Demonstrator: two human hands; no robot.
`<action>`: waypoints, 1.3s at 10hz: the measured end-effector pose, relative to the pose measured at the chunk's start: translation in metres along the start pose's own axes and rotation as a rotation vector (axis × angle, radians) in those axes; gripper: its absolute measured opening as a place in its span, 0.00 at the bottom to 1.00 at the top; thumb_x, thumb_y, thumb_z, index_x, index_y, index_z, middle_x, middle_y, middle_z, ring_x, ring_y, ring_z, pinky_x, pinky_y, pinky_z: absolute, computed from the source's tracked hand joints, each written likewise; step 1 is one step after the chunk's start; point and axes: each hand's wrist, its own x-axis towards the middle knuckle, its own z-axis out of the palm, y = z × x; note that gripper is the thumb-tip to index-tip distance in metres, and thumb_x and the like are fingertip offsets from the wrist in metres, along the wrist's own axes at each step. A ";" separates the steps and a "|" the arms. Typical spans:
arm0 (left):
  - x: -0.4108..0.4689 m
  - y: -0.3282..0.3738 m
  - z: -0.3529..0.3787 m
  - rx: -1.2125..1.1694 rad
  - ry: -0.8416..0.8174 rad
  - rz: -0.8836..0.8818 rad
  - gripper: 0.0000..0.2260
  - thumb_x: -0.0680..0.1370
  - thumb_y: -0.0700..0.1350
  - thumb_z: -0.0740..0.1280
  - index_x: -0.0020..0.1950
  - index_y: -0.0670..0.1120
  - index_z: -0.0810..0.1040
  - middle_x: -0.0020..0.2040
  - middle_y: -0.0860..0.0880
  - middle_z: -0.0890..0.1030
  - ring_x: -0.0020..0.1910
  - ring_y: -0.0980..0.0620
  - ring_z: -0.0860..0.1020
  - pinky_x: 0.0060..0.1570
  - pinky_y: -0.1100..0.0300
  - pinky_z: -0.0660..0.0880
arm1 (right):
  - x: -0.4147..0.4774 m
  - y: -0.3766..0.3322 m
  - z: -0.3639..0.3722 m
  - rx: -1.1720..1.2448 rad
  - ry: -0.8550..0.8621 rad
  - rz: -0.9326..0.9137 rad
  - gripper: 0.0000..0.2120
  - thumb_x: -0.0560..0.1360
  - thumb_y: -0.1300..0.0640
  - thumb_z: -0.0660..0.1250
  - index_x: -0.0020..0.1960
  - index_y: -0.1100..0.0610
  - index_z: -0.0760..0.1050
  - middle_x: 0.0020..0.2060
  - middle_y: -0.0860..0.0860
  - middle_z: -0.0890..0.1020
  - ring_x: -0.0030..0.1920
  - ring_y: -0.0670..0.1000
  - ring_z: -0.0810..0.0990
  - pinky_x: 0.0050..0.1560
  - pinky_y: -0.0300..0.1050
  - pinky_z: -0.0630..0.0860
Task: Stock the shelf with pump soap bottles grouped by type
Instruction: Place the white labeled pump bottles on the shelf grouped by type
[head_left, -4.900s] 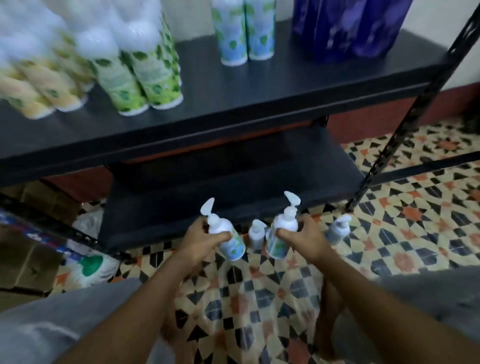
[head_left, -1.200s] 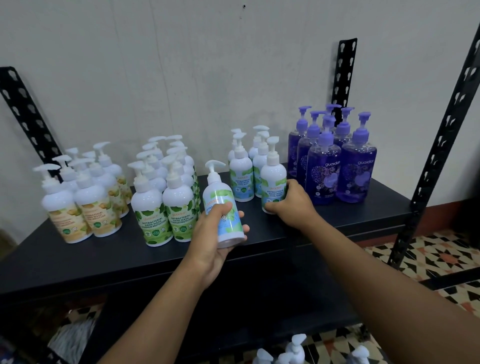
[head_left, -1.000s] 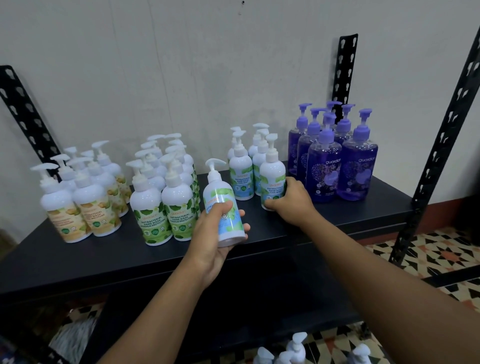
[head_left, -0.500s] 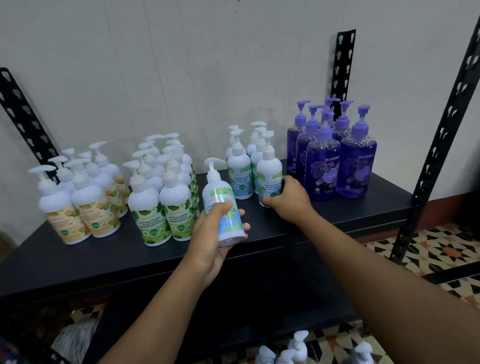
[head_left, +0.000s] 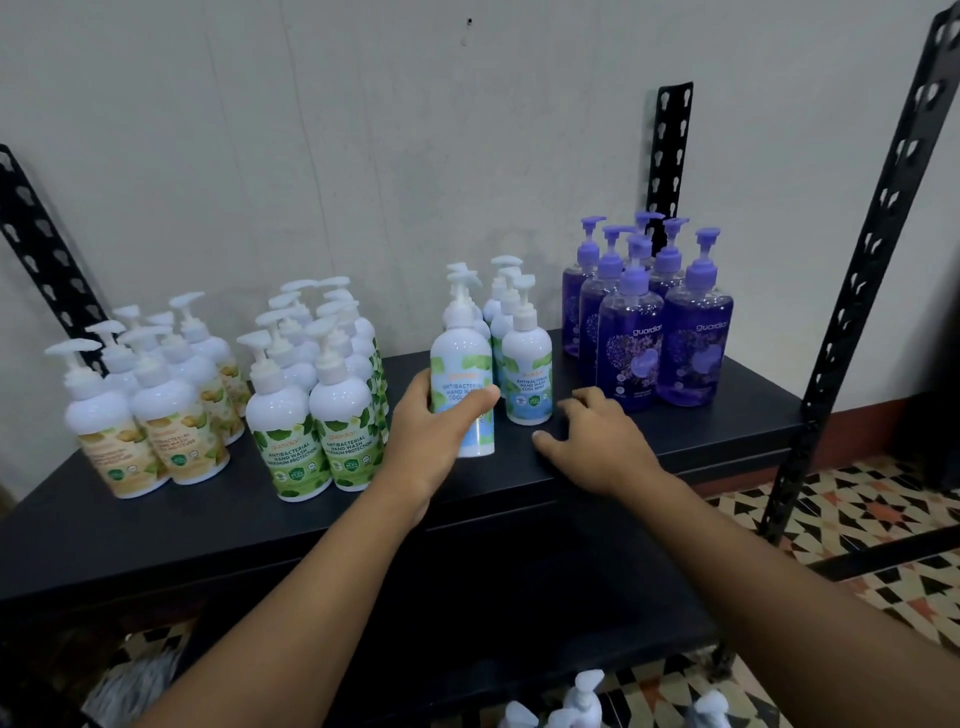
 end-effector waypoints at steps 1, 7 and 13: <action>0.008 -0.004 0.003 0.121 -0.022 0.078 0.20 0.72 0.48 0.79 0.61 0.52 0.79 0.51 0.56 0.85 0.47 0.62 0.84 0.46 0.65 0.79 | -0.005 0.005 0.004 -0.139 -0.058 -0.034 0.33 0.81 0.35 0.51 0.80 0.53 0.62 0.80 0.53 0.60 0.80 0.55 0.56 0.79 0.54 0.54; 0.019 -0.042 -0.011 0.432 -0.004 0.062 0.27 0.67 0.47 0.83 0.60 0.51 0.73 0.56 0.55 0.80 0.53 0.56 0.81 0.57 0.57 0.78 | -0.008 0.006 0.012 -0.219 -0.092 -0.027 0.34 0.82 0.35 0.44 0.83 0.52 0.53 0.82 0.51 0.53 0.82 0.54 0.49 0.80 0.54 0.47; 0.048 -0.045 0.004 0.530 0.092 0.059 0.28 0.69 0.50 0.81 0.64 0.45 0.77 0.62 0.50 0.81 0.53 0.56 0.77 0.53 0.62 0.71 | -0.009 0.005 0.013 -0.204 -0.057 -0.011 0.34 0.81 0.36 0.45 0.82 0.51 0.56 0.82 0.50 0.56 0.81 0.53 0.51 0.79 0.54 0.48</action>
